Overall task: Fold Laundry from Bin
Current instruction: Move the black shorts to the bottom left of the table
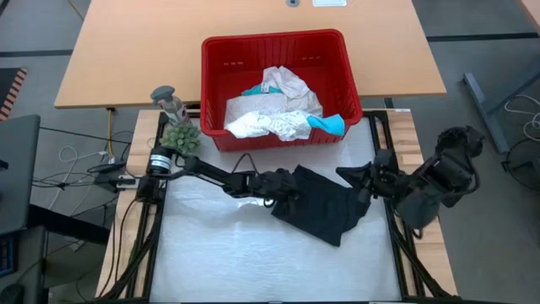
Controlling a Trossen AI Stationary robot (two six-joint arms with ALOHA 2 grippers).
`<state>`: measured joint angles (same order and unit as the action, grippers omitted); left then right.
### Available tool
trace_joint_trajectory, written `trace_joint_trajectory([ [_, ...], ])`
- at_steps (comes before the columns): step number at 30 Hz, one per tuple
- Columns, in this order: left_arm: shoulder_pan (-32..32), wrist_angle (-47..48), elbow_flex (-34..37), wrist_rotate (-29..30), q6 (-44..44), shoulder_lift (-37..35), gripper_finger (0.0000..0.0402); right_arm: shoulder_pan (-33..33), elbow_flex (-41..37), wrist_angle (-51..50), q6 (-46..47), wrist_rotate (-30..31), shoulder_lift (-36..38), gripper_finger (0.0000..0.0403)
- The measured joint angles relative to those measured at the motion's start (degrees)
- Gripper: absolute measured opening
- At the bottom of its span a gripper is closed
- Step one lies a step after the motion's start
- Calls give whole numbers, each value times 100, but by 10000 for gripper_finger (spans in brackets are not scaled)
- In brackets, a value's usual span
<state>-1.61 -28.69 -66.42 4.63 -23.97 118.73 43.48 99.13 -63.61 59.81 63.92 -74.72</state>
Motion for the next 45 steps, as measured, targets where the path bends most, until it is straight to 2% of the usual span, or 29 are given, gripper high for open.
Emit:
trace_joint_trajectory([
  [3, 4, 158, -19, 248, -74, 136, 0, 206, 2, -2, 15, 68, 1, 16],
  [6, 9, 975, -26, 518, -182, 136, 0, 317, 2, -30, -15, 73, -2, 16],
  [10, -63, 2082, -56, 251, -102, 53, 0, 352, 2, -55, -164, 116, -2, 16],
  [14, -374, 3166, -15, 114, -384, -113, 0, 352, 2, -191, -175, 118, -2, 16],
  [18, -804, 4045, 278, 98, -839, -555, 0, 352, 2, -263, -184, 112, -2, 16],
  [25, -1558, 6478, 872, -435, -1459, -1800, 0, 310, 2, -340, -182, 90, 19, 16],
  [30, -2434, 7226, 1590, -1207, -2339, -2959, 0, 171, 2, -331, -182, 73, 22, 16],
  [32, -2864, 7423, 1857, -1288, -3074, -3423, 0, 108, 2, -326, -186, 70, 22, 16],
  [38, -4175, 7634, 2237, -1157, -5560, -4926, 0, 62, 2, -284, -186, 68, 22, 16],
  [40, -4605, 7611, 2263, -951, -6245, -5336, 0, 62, 2, -276, -214, 68, 22, 16],
  [43, -5053, 7529, 2259, -731, -6864, -5859, 0, 75, 2, -184, -389, 68, 22, 16],
  [45, -5248, 7443, 2247, -155, -7108, -6137, 0, 75, 2, -46, -556, 66, 22, 16],
])
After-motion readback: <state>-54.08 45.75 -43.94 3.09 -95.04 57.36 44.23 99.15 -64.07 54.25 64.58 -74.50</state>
